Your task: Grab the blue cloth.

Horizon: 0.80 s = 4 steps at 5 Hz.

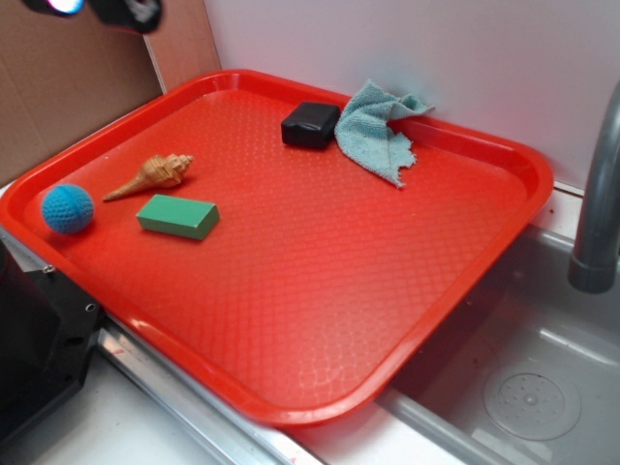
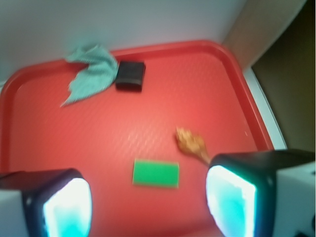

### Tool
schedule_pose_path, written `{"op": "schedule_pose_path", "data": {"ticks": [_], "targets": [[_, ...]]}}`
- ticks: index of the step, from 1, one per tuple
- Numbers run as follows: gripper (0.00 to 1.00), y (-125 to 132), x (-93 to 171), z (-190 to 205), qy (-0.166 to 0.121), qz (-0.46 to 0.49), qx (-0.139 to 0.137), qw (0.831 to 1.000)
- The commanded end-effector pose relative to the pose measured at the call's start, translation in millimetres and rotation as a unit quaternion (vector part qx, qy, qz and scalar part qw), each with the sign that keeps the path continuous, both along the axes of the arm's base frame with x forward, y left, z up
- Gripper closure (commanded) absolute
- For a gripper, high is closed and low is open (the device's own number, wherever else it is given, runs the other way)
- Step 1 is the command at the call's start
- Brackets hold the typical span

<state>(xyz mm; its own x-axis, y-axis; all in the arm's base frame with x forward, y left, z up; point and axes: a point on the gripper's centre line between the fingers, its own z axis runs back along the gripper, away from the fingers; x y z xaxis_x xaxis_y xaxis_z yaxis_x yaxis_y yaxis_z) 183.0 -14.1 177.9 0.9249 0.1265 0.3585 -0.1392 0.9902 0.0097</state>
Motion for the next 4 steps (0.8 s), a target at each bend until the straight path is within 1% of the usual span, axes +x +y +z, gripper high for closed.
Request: {"op": "schedule_pose_path", "data": {"ticks": [1,2,3,4], "targets": [[0.00,-8,28,-15,-0.058,-0.044,-0.003,0.997],[0.00,-17,64,-37,-0.069,-0.085,-0.005,0.994],[0.00,-23,86,-49,-0.066,-0.096,0.000,0.993],[0.00,-23,112,-62,-0.064,-0.125,-0.010,0.990]]}}
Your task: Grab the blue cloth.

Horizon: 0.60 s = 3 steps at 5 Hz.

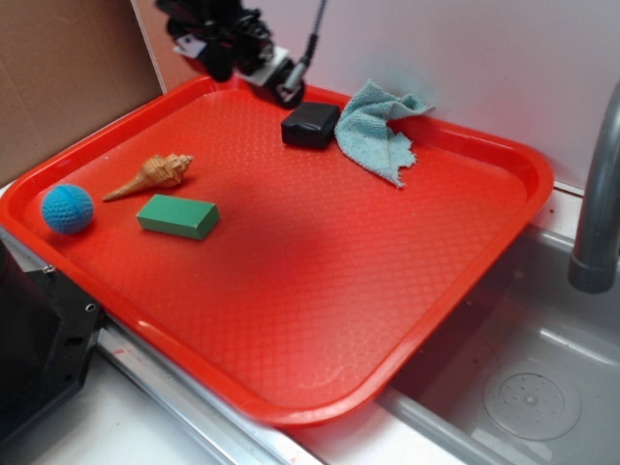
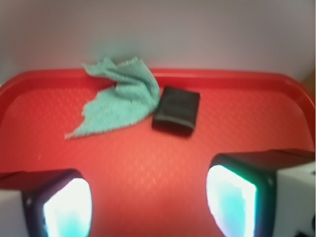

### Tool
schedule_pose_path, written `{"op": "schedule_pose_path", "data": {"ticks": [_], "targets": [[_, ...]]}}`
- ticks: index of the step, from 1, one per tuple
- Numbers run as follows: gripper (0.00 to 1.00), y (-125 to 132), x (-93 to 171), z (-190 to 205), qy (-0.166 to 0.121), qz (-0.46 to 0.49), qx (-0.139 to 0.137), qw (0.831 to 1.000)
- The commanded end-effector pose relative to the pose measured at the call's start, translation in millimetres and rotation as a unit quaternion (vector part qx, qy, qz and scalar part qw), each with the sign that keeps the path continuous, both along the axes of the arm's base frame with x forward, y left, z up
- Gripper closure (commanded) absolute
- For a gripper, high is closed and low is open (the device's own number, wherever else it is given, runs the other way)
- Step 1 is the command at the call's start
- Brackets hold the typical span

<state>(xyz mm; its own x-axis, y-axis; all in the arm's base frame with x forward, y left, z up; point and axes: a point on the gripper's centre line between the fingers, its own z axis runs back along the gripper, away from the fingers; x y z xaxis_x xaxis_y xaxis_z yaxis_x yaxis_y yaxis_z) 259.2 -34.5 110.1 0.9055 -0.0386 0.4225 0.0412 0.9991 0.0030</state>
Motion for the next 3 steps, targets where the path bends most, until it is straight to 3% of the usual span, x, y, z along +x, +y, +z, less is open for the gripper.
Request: {"op": "schedule_pose_path", "data": {"ticks": [1,2,3], "targets": [[0.00,-3,63,-5,-0.016,-0.055,-0.014,0.998],[0.00,-4,82,-13,-0.001,-0.060,0.007,0.998],[0.00,-7,97,-27,0.028,-0.075,0.010,0.997]]}}
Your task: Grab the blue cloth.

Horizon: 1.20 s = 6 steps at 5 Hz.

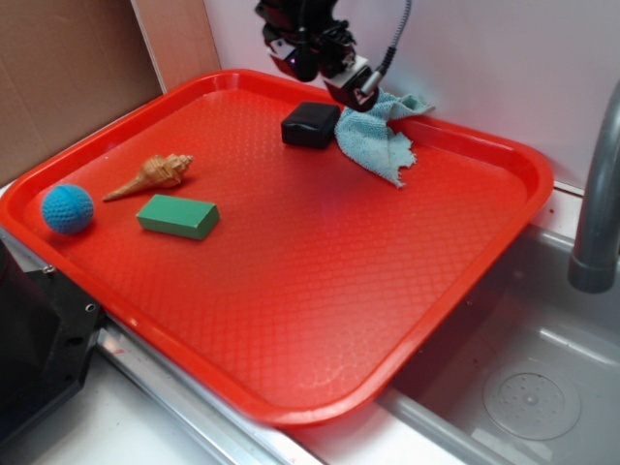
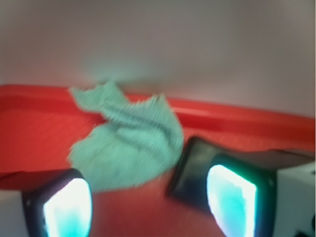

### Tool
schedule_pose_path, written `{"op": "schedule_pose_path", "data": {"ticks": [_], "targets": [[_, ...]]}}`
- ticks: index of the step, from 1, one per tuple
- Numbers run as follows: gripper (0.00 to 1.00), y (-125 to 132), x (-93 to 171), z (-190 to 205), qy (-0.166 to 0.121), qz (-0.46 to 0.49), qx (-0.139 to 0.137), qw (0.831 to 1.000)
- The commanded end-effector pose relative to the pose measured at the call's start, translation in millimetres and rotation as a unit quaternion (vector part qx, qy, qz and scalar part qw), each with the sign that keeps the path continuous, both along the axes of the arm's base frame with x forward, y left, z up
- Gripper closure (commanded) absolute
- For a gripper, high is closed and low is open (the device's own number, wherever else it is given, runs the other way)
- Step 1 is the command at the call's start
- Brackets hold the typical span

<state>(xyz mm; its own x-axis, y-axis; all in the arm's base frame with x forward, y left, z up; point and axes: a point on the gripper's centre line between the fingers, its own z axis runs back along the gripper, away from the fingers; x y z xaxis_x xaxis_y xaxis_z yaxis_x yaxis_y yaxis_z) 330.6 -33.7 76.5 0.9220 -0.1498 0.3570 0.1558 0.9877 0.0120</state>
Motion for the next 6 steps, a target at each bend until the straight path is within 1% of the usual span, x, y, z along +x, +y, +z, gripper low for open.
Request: {"op": "schedule_pose_path", "data": {"ticks": [1,2,3,4,5,6], "targets": [[0.00,-17,33,-8,0.016,-0.041,0.013,0.999],[1.00,-26,37,-20,0.039,-0.050,0.027,0.998],[1.00,-28,38,-25,0.047,-0.049,0.033,0.997],[1.00,-26,40,-29,0.055,-0.037,0.032,0.997],[1.00,-25,41,-34,0.066,-0.025,0.042,0.997],[1.00,-24,36,-26,0.072,0.008,0.054,0.996]]}}
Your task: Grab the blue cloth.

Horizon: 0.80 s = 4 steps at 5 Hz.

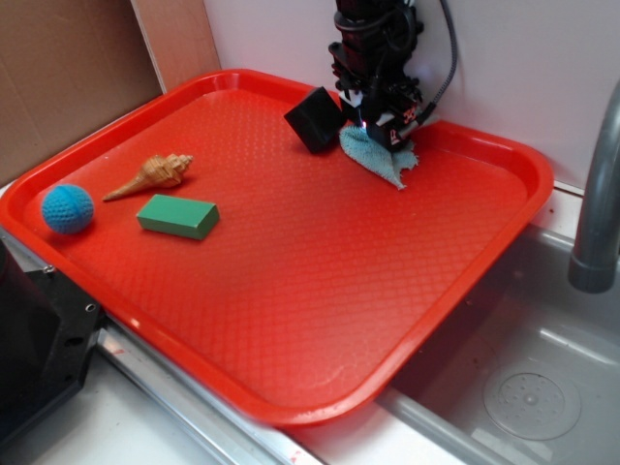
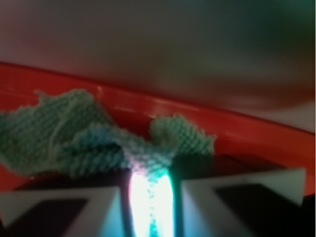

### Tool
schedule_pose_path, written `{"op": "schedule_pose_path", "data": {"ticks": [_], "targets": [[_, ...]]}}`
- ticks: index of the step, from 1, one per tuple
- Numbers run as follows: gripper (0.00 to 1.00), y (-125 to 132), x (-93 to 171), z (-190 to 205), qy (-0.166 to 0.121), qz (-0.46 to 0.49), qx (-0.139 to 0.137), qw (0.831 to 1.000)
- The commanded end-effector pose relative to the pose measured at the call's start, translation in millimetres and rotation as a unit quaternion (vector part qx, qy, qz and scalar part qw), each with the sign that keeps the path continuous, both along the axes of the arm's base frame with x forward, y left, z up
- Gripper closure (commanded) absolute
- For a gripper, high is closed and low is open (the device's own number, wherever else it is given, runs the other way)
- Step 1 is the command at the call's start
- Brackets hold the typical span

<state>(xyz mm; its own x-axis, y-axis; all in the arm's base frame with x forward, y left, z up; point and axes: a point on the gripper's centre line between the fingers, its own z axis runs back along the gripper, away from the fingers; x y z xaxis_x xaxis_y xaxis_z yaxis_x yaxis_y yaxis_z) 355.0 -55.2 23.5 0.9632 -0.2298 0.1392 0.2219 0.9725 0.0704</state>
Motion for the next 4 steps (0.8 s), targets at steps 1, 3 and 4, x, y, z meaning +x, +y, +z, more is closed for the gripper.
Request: {"op": "schedule_pose_path", "data": {"ticks": [1,3,4], "targets": [[1.00,2,-2,51,-0.036,0.083,0.009,0.996],[1.00,7,-63,118,0.014,0.193,-0.001,0.981],[1.00,16,-91,136,0.063,0.177,-0.064,0.980]]}}
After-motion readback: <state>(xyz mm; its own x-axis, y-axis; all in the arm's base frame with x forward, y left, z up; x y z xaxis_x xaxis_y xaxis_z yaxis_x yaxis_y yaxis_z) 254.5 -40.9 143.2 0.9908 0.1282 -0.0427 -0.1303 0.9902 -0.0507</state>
